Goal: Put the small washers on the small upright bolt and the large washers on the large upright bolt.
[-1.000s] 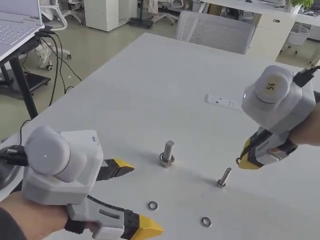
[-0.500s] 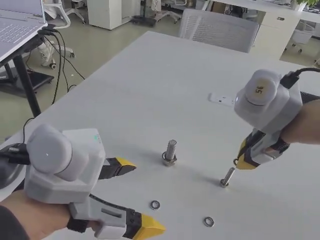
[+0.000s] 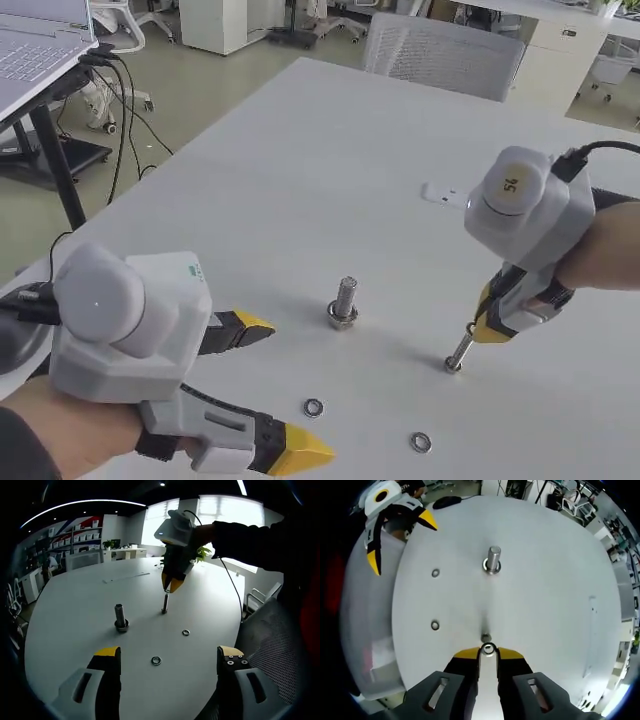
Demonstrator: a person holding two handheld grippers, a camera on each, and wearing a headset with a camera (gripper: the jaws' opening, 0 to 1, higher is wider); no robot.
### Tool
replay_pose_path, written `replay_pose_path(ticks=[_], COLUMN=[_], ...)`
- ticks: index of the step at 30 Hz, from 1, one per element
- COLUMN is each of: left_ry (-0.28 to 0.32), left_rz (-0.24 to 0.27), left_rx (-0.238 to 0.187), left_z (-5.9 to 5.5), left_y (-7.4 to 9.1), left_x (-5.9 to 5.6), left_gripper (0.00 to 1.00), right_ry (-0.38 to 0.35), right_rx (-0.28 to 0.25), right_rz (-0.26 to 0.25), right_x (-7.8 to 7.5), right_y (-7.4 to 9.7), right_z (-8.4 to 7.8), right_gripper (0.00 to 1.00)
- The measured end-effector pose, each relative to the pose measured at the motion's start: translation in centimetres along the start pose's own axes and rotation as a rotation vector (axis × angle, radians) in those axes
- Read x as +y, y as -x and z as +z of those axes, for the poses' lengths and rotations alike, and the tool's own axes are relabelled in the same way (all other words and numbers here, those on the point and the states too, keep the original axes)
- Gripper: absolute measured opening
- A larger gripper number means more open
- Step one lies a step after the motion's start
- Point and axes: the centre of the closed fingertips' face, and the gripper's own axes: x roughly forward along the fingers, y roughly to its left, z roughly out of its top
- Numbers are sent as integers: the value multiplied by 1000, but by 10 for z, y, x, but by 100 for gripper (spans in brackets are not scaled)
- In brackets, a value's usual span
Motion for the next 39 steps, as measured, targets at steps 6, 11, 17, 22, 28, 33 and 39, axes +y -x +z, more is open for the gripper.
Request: replay_pose_path(ticks=[6, 11, 17, 22, 28, 33, 39], left_ry=[3, 2, 3, 3, 3, 4, 5], left_rz=[4, 3, 2, 2, 4, 3, 4], left_rx=[-4, -4, -1, -2, -4, -1, 1], left_z=[0, 1, 2, 4, 4, 4, 3], left_y=[1, 1, 0, 0, 0, -1, -1], left_x=[0, 0, 0, 0, 1, 1, 1], left_gripper=[78, 78, 78, 78, 78, 78, 78], right_ry=[0, 0, 1, -1, -3, -2, -3], right_rx=[4, 13, 16, 19, 20, 29, 32], right_rz=[9, 16, 19, 23, 28, 35, 43], right_x=[0, 0, 0, -3, -6, -5, -5], right_y=[-2, -4, -4, -7, -10, -17, -23], right_z=[0, -1, -1, -2, -3, -4, -4], right_gripper=[14, 14, 14, 14, 14, 14, 14])
